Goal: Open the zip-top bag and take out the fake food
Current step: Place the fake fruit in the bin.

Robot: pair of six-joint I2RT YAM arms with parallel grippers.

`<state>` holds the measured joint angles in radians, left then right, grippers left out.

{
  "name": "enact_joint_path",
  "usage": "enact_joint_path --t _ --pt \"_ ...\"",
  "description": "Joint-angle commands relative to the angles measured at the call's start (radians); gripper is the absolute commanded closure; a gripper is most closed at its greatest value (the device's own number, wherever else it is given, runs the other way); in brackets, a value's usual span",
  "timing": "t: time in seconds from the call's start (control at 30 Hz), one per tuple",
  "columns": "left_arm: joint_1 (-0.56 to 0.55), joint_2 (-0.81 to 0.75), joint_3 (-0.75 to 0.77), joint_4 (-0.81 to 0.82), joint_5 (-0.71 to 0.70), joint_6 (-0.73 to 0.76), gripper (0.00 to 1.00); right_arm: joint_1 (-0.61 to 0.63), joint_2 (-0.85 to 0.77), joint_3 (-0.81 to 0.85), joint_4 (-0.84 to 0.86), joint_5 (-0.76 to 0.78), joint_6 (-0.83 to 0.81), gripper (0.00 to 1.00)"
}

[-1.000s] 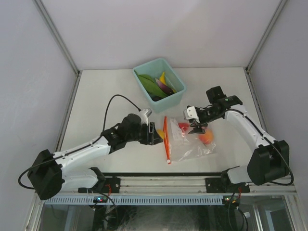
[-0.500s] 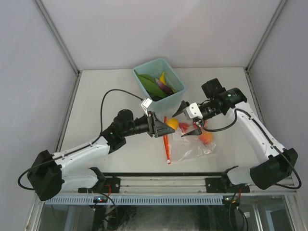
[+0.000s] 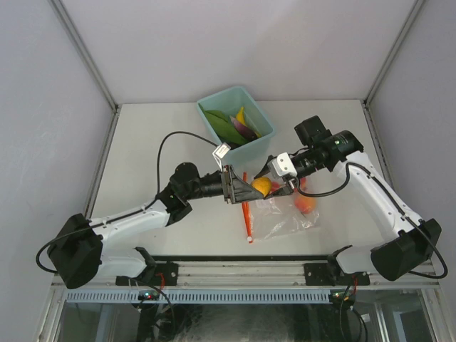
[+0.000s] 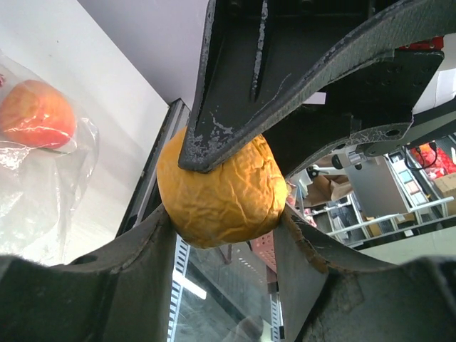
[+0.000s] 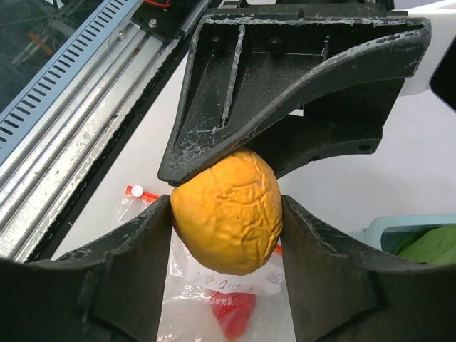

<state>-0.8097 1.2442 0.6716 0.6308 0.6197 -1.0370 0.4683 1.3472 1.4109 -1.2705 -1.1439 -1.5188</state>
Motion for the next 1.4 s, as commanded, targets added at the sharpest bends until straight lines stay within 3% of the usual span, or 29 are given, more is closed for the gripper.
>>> enact_joint_path --t 0.0,0.2,0.37,0.67,0.87,1.03,1.37 --pt "0.003 0.007 0.005 0.106 0.002 -0.026 0.76 0.017 -0.029 0.032 0.003 -0.017 0.053 0.52" --pt "0.003 -0.027 -0.011 0.079 -0.056 -0.013 0.43 0.016 -0.027 0.039 0.006 -0.007 0.069 0.74" --pt "0.008 -0.109 -0.024 -0.057 -0.134 0.062 0.23 -0.002 -0.007 0.069 0.02 -0.028 0.107 0.79" --pt "0.049 -0.283 -0.079 -0.238 -0.275 0.165 0.18 -0.007 0.046 0.135 0.086 -0.012 0.223 0.82" --pt "0.09 -0.469 -0.138 -0.377 -0.481 0.224 0.1 -0.01 0.086 0.174 0.266 0.07 0.492 0.88" --pt "0.115 -0.609 -0.225 -0.414 -0.553 0.23 0.0 -0.005 0.143 0.221 0.463 0.211 0.763 0.92" --pt "0.132 -0.736 -0.377 -0.43 -0.613 0.143 0.0 0.013 0.282 0.288 0.743 0.443 1.086 0.95"
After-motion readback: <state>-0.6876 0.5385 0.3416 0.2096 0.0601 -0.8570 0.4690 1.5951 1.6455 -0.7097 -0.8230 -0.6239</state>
